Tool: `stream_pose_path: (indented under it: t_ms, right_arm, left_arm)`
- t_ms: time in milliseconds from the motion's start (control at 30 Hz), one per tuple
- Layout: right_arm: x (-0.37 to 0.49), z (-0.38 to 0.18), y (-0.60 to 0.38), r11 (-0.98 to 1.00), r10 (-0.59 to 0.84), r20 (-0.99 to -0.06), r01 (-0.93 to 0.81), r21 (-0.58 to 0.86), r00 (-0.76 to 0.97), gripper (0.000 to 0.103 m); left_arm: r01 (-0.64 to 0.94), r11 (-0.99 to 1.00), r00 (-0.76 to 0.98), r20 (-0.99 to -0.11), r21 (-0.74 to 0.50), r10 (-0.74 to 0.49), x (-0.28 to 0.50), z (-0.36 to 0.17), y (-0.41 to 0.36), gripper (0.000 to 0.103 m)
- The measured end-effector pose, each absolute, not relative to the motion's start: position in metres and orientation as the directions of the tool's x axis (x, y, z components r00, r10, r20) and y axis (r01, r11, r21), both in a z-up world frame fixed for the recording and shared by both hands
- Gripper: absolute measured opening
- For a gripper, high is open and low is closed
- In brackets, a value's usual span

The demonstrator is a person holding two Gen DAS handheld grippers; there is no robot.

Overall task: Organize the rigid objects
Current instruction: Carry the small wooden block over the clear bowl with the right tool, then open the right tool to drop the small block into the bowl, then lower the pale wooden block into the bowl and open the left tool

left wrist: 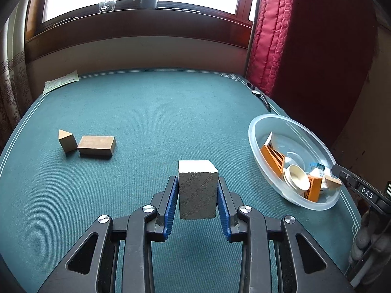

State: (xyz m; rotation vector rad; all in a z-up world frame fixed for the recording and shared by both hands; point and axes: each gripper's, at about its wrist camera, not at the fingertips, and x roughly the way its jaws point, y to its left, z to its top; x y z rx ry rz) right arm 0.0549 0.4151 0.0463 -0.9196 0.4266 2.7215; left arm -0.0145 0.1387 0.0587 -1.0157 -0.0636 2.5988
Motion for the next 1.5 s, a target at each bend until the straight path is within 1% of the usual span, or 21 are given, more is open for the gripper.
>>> stream_pose_path:
  t_ms: [133,200,233,300,367,533,700,1100,1133,1167,1200,1233,1267,1500]
  right_arm:
    - [0.057,0.044,0.416,-0.931,0.135,-0.619,-0.313,0.189,-0.774,0.041]
    - [0.06,0.043,0.417,-0.93,0.134,-0.615,-0.313,0.193,-0.777,0.044]
    - [0.06,0.043,0.417,-0.93,0.134,-0.611,-0.313,0.195,-0.78,0.046]
    - [0.062,0.042,0.418,-0.928,0.139,-0.605,-0.317,0.197,-0.784,0.056]
    - [0.064,0.041,0.419,-0.924,0.138,-0.602,-0.321,0.209,-0.787,0.059]
    - [0.066,0.039,0.422,-0.918,0.126,-0.601,-0.322,0.23,-0.789,0.059]
    - [0.068,0.041,0.424,-0.919,0.14,-0.587,-0.325,0.222,-0.797,0.06]
    - [0.067,0.039,0.429,-0.913,0.15,-0.591,-0.341,0.225,-0.793,0.061]
    - [0.066,0.039,0.429,-0.913,0.151,-0.591,-0.341,0.225,-0.792,0.061]
    - [0.066,0.039,0.429,-0.913,0.152,-0.59,-0.341,0.224,-0.793,0.062]
    - [0.066,0.039,0.429,-0.913,0.153,-0.589,-0.342,0.224,-0.793,0.063]
    - [0.066,0.039,0.429,-0.913,0.154,-0.588,-0.342,0.223,-0.794,0.063]
    - [0.066,0.039,0.429,-0.913,0.155,-0.588,-0.343,0.223,-0.794,0.064]
    - [0.066,0.037,0.428,-0.911,0.157,-0.592,-0.348,0.223,-0.79,0.065]
  left_arm:
    - [-0.335,-0.928,-0.674,-0.648,-0.161,0.355,-0.013,0.063,0.155,0.032]
    - [-0.351,-0.923,-0.669,-0.647,-0.159,0.365,-0.013,0.065,0.164,0.032]
    - [-0.359,-0.92,-0.666,-0.647,-0.158,0.371,-0.013,0.066,0.168,0.032]
    - [-0.376,-0.914,-0.662,-0.645,-0.155,0.382,-0.013,0.069,0.178,0.032]
    - [-0.394,-0.906,-0.659,-0.641,-0.152,0.394,-0.012,0.071,0.188,0.032]
    - [-0.439,-0.888,-0.647,-0.637,-0.14,0.42,-0.015,0.075,0.215,0.032]
    - [-0.475,-0.866,-0.624,-0.635,-0.154,0.455,-0.018,0.078,0.239,0.032]
    - [-0.543,-0.82,-0.577,-0.631,-0.178,0.519,-0.026,0.079,0.277,0.033]
    - [-0.545,-0.817,-0.571,-0.631,-0.186,0.525,-0.026,0.078,0.278,0.035]
    - [-0.545,-0.815,-0.563,-0.635,-0.196,0.529,-0.027,0.077,0.278,0.048]
    - [-0.541,-0.816,-0.562,-0.634,-0.203,0.53,-0.028,0.076,0.277,0.056]
    - [-0.53,-0.824,-0.573,-0.63,-0.203,0.524,-0.028,0.075,0.275,0.069]
    - [-0.517,-0.832,-0.586,-0.625,-0.202,0.516,-0.028,0.074,0.273,0.071]
    - [-0.467,-0.857,-0.597,-0.638,-0.216,0.486,-0.035,0.066,0.258,0.071]
